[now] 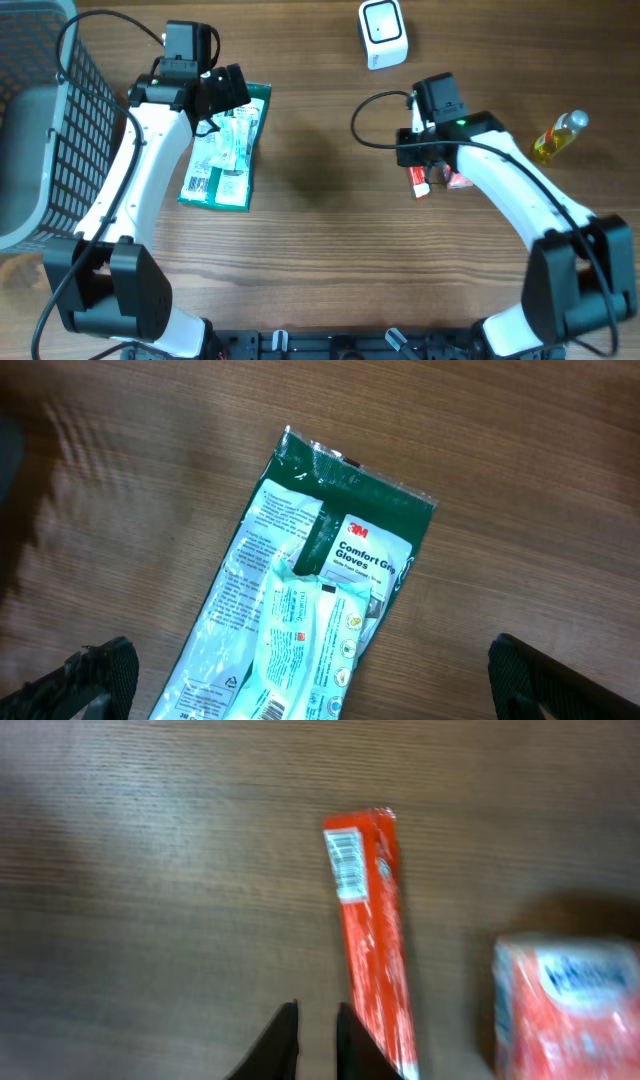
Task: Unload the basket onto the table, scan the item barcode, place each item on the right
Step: 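Lower the red tube beside the Kleenex pack at right and release, then grasp the light green pouch from the gloves packet with the left gripper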
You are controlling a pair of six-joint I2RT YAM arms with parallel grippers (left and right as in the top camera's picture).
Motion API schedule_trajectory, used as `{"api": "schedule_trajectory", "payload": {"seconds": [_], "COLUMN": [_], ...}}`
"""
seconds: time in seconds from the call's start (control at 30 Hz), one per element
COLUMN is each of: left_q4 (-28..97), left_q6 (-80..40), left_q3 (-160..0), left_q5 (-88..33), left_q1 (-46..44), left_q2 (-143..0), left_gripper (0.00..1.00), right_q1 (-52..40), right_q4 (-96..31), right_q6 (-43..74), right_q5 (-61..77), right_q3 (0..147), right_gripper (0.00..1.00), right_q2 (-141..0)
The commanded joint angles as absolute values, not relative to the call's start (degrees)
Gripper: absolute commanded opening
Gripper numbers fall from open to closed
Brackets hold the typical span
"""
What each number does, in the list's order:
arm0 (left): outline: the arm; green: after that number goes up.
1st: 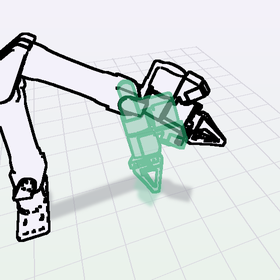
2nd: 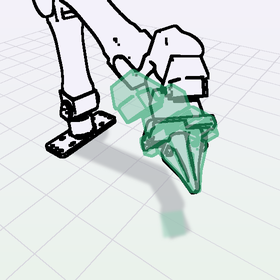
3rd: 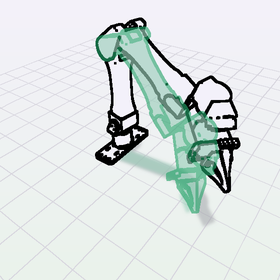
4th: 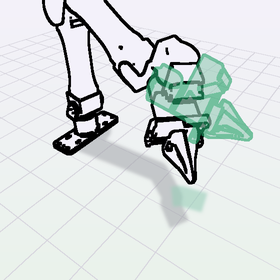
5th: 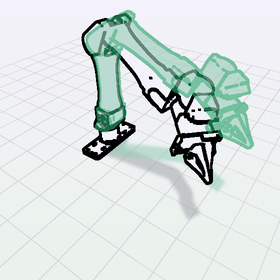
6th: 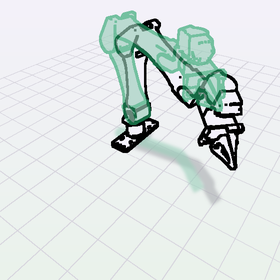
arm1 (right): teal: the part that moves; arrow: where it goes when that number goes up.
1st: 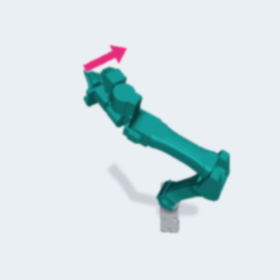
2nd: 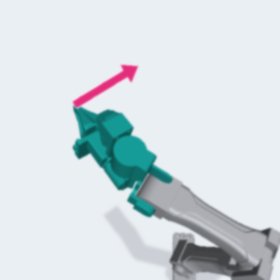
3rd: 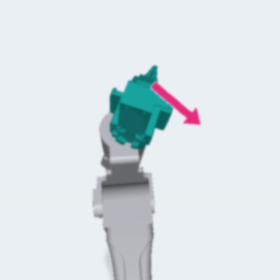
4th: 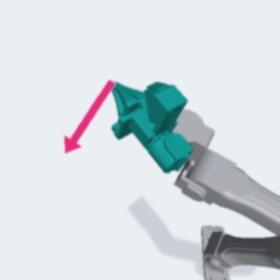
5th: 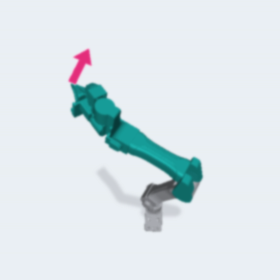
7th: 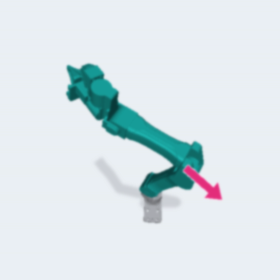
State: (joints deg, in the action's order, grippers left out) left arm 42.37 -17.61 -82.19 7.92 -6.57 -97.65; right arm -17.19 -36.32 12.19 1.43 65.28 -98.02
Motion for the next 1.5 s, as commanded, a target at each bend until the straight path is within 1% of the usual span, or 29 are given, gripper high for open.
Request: {"api": "schedule_trajectory", "payload": {"seconds": [0.0, 0.03, 0.13, 0.23, 0.37, 0.43, 0.47, 0.5, 0.6, 0.63, 0.67, 0.7, 0.73, 0.77, 0.8, 0.83, 0.93, 1.07, 1.1, 1.13, 1.17, 1.23, 1.3, 1.33, 1.37, 1.43, 1.47], "left_q4": [42.28, 42.28, 42.28, 42.28, 42.28, 42.28, 42.28, 42.28, 42.28, 42.28, 42.28, 42.28, 42.28, 42.28, 42.28, 42.28, 42.28, 42.28, 42.28, 42.28, 41.80, 41.43, 44.71, 46.59, 48.34, 51.05, 51.55], "left_q6": [-16.71, -16.71, -16.71, -16.71, -16.71, -16.71, -16.71, -16.71, -16.71, -16.71, -16.71, -16.71, -16.71, -16.71, -16.71, -16.71, -16.71, -16.71, -16.71, -16.71, -17.02, -16.97, -16.88, -16.88, -16.86, -16.84, -16.84], "left_q3": [-82.41, -82.41, -82.41, -82.41, -82.41, -82.41, -82.41, -82.41, -82.41, -82.41, -82.41, -82.41, -82.41, -82.41, -82.41, -82.41, -82.41, -82.41, -82.41, -82.41, -82.41, -82.41, -82.41, -82.35, -82.11, -80.64, -80.09], "left_q5": [8.64, 8.64, 8.62, 8.64, 8.62, 8.64, 8.64, 8.62, 8.64, 8.62, 8.64, 8.64, 8.64, 8.62, 8.64, 8.64, 8.64, 8.62, 8.64, 8.64, 8.60, 8.43, 8.43, 8.45, 8.45, 8.47, 8.47], "left_q1": [-6.42, -6.42, -6.42, -6.42, -6.42, -6.42, -6.42, -6.42, -6.42, -6.42, -6.42, -6.42, -6.42, -6.42, -6.42, -6.42, -6.42, -6.42, -6.42, -6.42, -6.42, -6.48, -6.46, -6.46, -6.46, -6.31, -6.09], "left_q2": [-97.71, -97.71, -97.71, -97.71, -97.71, -97.71, -97.71, -97.71, -97.71, -97.71, -97.71, -97.71, -97.71, -97.71, -97.71, -97.71, -97.71, -97.71, -97.71, -97.71, -97.71, -97.71, -98.24, -98.59, -99.24, -101.49, -102.28], "left_gripper": [1.00, 1.00, 1.00, 1.00, 1.00, 1.00, 1.00, 1.00, 1.00, 1.00, 1.00, 1.00, 1.00, 1.00, 1.00, 1.00, 1.00, 1.00, 1.00, 1.00, 1.00, 1.00, 1.00, 0.90, 0.79, 0.62, 0.60], "right_q1": [-17.82, -17.82, -17.82, -17.76, -17.19, -16.97, -17.08, -17.19, -17.41, -17.39, -17.41, -17.41, -17.47, -17.63, -17.93, -18.50, -20.56, -23.40, -23.79, -23.97, -24.01, -24.01, -24.01, -24.01, -24.01, -24.01, -23.99], "right_q4": [-31.35, -29.17, -28.27, -33.45, -40.45, -42.09, -44.69, -46.78, -49.65, -48.62, -46.54, -44.69, -42.48, -41.01, -40.29, -39.55, -37.10, -30.55, -29.69, -29.23, -29.15, -29.41, -30.11, -30.20, -30.17, -28.60, -27.59], "right_q6": [6.04, 6.02, 7.07, 13.50, 13.52, 13.50, 13.45, 13.45, 11.53, 11.55, 11.88, 12.73, 14.26, 16.03, 18.37, 20.16, 20.14, 22.20, 23.35, 23.73, 24.18, 24.14, 24.10, 24.08, 24.05, 24.05, 24.14], "right_q5": [0.62, -0.14, -2.11, -12.40, -20.49, -20.51, -19.79, -16.36, 2.87, 10.22, 18.17, 21.71, 24.82, 26.06, 25.89, 25.78, 24.97, 21.26, 19.77, 18.63, 17.54, 15.40, 12.84, 12.19, 11.35, 10.70, 10.74], "right_q3": [65.10, 65.10, 65.10, 65.12, 65.12, 68.23, 70.70, 72.97, 77.54, 77.56, 77.32, 76.71, 75.88, 75.35, 75.18, 75.09, 74.65, 71.94, 71.46, 71.13, 70.96, 70.74, 70.72, 70.67, 70.46, 69.25, 68.69], "right_gripper": [0.11, 0.11, 0.09, 0.10, 0.12, 0.12, 0.13, 0.16, 0.22, 0.27, 0.34, 0.40, 0.42, 0.46, 0.47, 0.47, 0.49, 0.50, 0.52, 0.59, 0.61, 0.63, 0.63, 0.64, 0.64, 0.69, 0.70], "right_q2": [-105.08, -108.03, -111.61, -111.92, -111.92, -111.57, -111.07, -110.54, -108.84, -108.62, -108.64, -108.68, -108.68, -108.81, -109.06, -109.69, -110.83, -111.18, -111.18, -111.18, -111.18, -111.18, -111.18, -111.18, -111.18, -111.18, -111.18]}}
